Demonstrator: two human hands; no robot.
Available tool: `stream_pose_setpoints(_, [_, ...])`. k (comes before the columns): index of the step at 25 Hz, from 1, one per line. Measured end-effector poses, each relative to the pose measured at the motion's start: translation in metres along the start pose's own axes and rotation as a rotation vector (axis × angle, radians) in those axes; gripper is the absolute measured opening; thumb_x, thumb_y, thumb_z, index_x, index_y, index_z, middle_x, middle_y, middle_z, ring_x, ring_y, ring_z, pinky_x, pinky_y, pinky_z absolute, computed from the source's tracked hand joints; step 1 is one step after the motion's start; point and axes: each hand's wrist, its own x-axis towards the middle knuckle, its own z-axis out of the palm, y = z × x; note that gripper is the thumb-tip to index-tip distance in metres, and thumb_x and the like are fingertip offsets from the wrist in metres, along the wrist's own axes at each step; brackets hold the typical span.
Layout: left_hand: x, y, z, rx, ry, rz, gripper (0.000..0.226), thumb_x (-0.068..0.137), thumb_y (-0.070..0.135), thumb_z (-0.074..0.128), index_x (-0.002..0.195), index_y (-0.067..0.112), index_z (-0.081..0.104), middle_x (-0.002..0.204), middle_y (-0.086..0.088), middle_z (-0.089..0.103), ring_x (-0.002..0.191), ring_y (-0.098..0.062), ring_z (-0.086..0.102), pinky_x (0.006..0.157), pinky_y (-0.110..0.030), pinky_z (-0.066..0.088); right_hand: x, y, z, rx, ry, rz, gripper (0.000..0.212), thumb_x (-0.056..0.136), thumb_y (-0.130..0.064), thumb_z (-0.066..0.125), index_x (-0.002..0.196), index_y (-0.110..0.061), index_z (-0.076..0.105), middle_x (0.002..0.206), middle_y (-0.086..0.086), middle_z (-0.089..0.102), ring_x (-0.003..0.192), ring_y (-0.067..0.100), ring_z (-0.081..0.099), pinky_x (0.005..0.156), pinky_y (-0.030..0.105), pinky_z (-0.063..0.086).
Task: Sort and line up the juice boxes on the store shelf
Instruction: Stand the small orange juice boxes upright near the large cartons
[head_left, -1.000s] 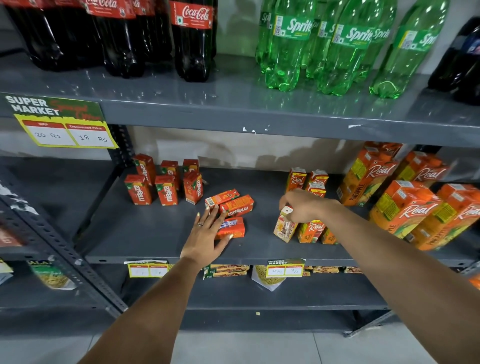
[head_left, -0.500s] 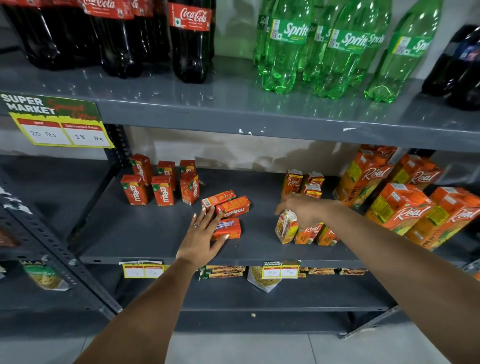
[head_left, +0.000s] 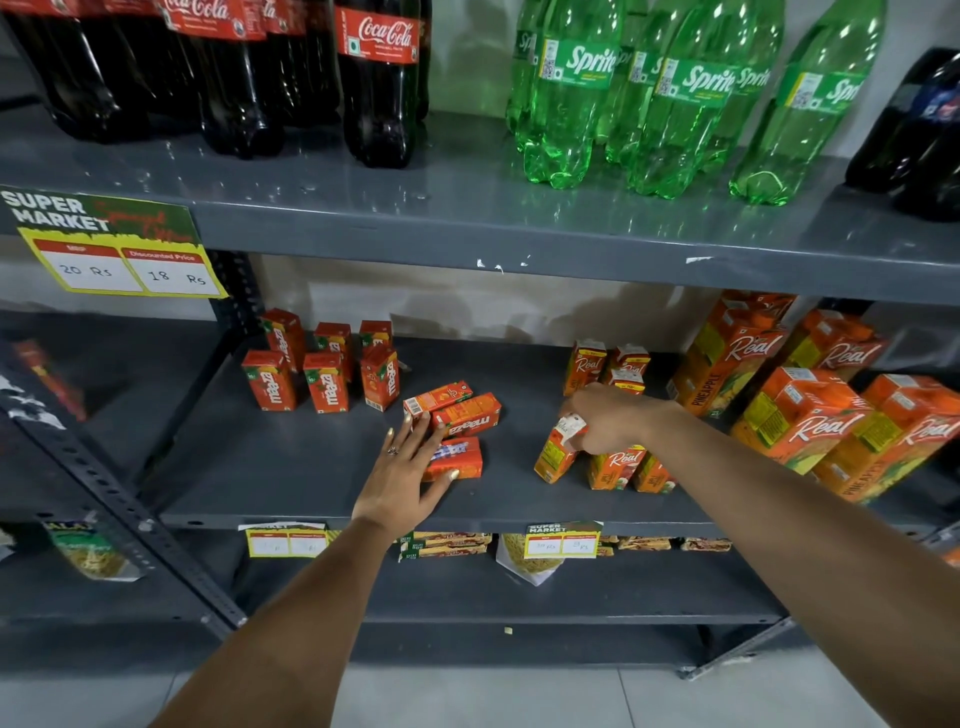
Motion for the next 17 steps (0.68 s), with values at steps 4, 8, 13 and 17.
stream_pose_setpoints(4, [0.0004,-0.0002,-0.0009,-0.013,0.0,0.0,0.074,0.093,0.063,0.03,0.153,0.029,0.002,0.159,0.007,-0.006,0.145,-0.011,-0.015,0.116,-0.031,-0.012,0.0006,0.0011,0.0005,-0.059,-0.025,-0.078,0.072,0.08,-0.037,0.076,0.142,-0.026,0.043,0.146,0.0,0.045,0.131,0.025,0.044,0.098,0.035,0.042])
stream_pose_setpoints(8, [-0.0001,-0.0001,-0.0007,-0.023,0.013,0.013,0.073,0.095,0.06,0.034,0.153,0.028,0.006,0.159,0.007,-0.004,0.144,-0.009,-0.016,0.115,-0.028,-0.014,0.0024,0.0046,0.0049,-0.048,0.034,-0.124,0.057,0.087,-0.017,0.07,0.138,-0.028,0.048,0.146,0.001,0.046,0.131,0.024,0.044,0.098,0.033,0.04])
stream_pose_setpoints(13, [-0.0001,-0.0012,0.0002,-0.021,0.01,0.013,0.073,0.093,0.062,0.031,0.153,0.028,0.006,0.158,0.008,-0.005,0.144,-0.009,-0.015,0.115,-0.028,-0.014,0.0018,0.0073,0.0045,-0.062,0.01,-0.113,0.054,0.088,-0.024,0.068,0.139,-0.025,0.049,0.143,0.003,0.049,0.128,0.025,0.048,0.09,0.03,0.041])
stream_pose_setpoints(17, [0.0004,-0.0021,0.0016,-0.017,0.007,0.007,0.074,0.093,0.063,0.031,0.153,0.03,0.004,0.158,0.009,-0.007,0.143,-0.008,-0.017,0.114,-0.028,-0.014,0.0,0.0064,0.0059,-0.087,0.031,-0.106,0.055,0.087,-0.026,0.069,0.138,-0.024,0.049,0.141,0.004,0.05,0.126,0.026,0.05,0.086,0.029,0.041])
